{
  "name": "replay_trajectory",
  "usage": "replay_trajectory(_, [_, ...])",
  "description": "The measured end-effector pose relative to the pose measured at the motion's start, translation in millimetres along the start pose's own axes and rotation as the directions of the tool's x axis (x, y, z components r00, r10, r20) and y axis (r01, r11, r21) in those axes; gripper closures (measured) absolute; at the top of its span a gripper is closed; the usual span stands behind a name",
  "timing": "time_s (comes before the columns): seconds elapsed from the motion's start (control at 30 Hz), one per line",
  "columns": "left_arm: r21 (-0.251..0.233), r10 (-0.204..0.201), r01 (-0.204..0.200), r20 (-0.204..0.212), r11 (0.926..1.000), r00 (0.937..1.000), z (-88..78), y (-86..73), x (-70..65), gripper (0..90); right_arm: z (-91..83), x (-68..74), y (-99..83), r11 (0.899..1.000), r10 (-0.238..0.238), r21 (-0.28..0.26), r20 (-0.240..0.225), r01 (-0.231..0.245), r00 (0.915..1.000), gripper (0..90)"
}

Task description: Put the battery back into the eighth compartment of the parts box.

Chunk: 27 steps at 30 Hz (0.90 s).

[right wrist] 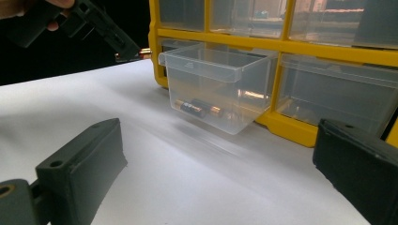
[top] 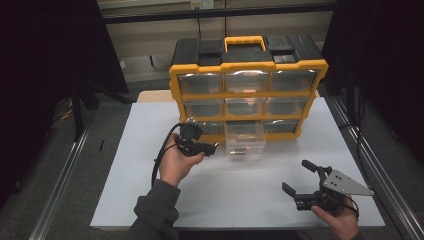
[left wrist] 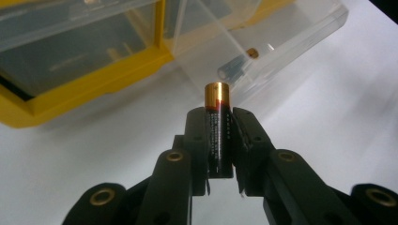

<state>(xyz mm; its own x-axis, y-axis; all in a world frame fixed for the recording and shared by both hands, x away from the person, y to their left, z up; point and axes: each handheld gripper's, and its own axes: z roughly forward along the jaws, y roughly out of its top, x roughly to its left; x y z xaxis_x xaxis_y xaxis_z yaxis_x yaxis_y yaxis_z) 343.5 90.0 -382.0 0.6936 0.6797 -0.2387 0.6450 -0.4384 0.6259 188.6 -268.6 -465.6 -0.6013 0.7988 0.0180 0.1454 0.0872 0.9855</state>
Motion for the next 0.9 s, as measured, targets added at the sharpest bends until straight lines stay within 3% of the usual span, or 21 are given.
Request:
replay_trajectory(0.27, [0.007,0.034,-0.034,0.021,0.9994,0.9992,-3.1,16.6,-8.0,77.3,-0.1,0.2,0.1,1.000,0.000,-0.001,0.000,0.000,1.0000,1.8])
replay_trajectory(0.53, [0.003,0.032,-0.032,0.052,0.9995,0.9981,-1.5,32.2,-15.6,77.3,-0.3,0.0,0.2,1.000,0.002,-0.005,0.002,-0.002,1.0000,1.8])
replay_trajectory(0.9, [0.014,0.072,-0.073,0.060,0.9972,0.9956,3.4,50.2,-26.1,77.3,-0.6,0.0,0.2,1.000,0.002,-0.006,0.000,-0.002,1.0000,1.8])
